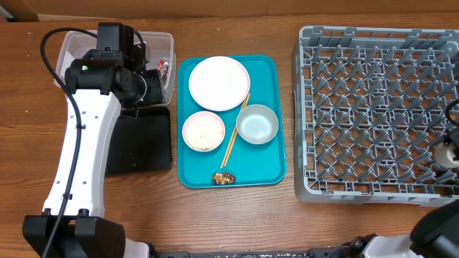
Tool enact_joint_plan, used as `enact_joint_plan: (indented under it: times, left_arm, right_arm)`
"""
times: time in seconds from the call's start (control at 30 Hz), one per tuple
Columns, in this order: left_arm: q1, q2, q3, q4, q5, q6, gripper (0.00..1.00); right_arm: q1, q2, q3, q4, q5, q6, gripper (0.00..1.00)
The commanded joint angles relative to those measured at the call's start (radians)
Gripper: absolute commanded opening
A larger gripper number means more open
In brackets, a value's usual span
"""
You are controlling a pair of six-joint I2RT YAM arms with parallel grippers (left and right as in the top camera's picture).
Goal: Sort waste into correct bins and load items into the dishwasher
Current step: 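Place the cup upside down in the rack's right side with right gripper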
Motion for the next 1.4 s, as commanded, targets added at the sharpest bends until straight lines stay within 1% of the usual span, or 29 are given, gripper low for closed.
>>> enact_joint_plan:
  times: [0.0,0.03,0.07,0.13,0.17,0.23,0.27,0.43,0.53,0.67,0.8,0.9,0.97,1.0,1.03,1.07,1.1,1.13,1.2,1.37]
  left_arm:
    - [-0.002,-0.014,0.013,-0.002,-0.01,0.007,0.46]
    - [-0.003,-0.014,0.013,-0.002,-0.01,0.008,0.46]
    - [-0.003,-0.014,0.013,-0.002,-0.01,0.008,0.47]
    - [-0.003,-0.014,0.013,-0.002,-0.01,0.007,0.48]
    - [-0.003,-0.014,0.013,-0.003,-0.01,0.008,0.49]
    - [-0.003,-0.014,0.013,-0.003,-0.01,0.008,0.5]
    - [-0.003,-0.014,0.013,-0.003,-0.01,0.008,0.51]
    - [-0.003,-0.014,0.013,-0.003,-0.01,0.008,0.51]
    - [-0.003,-0.014,0.013,-0.005,-0.01,0.008,0.51]
    - [-0.003,-0.014,0.013,-0.006,-0.01,0.008,0.51]
    - [-0.003,-0.014,0.013,-0.006,-0.01,0.008,0.52]
    - [-0.003,-0.014,0.013,-0.006,-0.01,0.004,0.52]
    - [-0.003,-0.014,0.013,-0.006,-0.01,0.0,0.52]
    - [-0.003,-0.014,0.013,-0.007,-0.01,0.0,0.52]
    - [-0.003,-0.014,0.013,-0.008,-0.01,0.0,0.52]
    - [-0.003,-0.014,0.013,-0.01,-0.01,0.0,0.52]
    - [-0.003,-0.014,0.013,-0.011,-0.01,0.001,0.52]
    - [-0.003,-0.014,0.013,-0.011,-0.01,0.001,0.53]
    - [-0.003,-0.014,0.013,-0.011,-0.01,0.001,0.53]
    - [-0.003,-0.014,0.013,-0.011,-0.01,0.001,0.53]
  right_arm:
    - [-0.004,0.045,0.025,0.001,0.014,0.008,0.36]
    - [-0.004,0.053,0.025,0.002,0.013,0.008,0.48]
    - [-0.004,0.056,0.025,0.001,0.009,0.008,0.53]
    - [-0.003,0.056,0.025,0.002,-0.032,0.008,0.71]
    - [-0.003,0.056,0.025,0.002,-0.059,0.008,0.83]
    - [-0.003,0.056,0.025,0.003,-0.102,0.008,0.97]
    - [-0.003,0.056,0.025,0.003,-0.113,0.008,1.0]
    - [-0.003,0.056,0.026,-0.01,-0.116,0.009,1.0]
    - [-0.003,0.05,0.034,-0.023,-0.154,0.008,1.0]
    - [0.003,0.017,0.103,-0.069,-0.209,0.008,1.0]
    - [0.051,-0.039,0.192,-0.1,-0.278,-0.007,0.99]
    - [0.121,-0.074,0.203,-0.097,-0.354,-0.096,0.93]
    - [0.174,-0.079,0.203,-0.116,-0.319,-0.109,0.84]
    - [0.195,-0.079,0.202,-0.129,-0.282,-0.108,0.7]
    - [0.218,-0.076,0.196,-0.137,-0.228,-0.093,0.59]
    - [0.232,-0.076,0.188,-0.141,-0.18,-0.07,0.41]
    - [0.248,-0.076,0.164,-0.141,-0.056,0.003,0.09]
    - [0.248,-0.076,0.154,-0.141,-0.015,0.03,0.04]
    - [0.241,-0.075,0.139,-0.14,0.027,0.059,0.04]
    - [0.161,-0.075,0.079,-0.095,0.033,0.061,0.04]
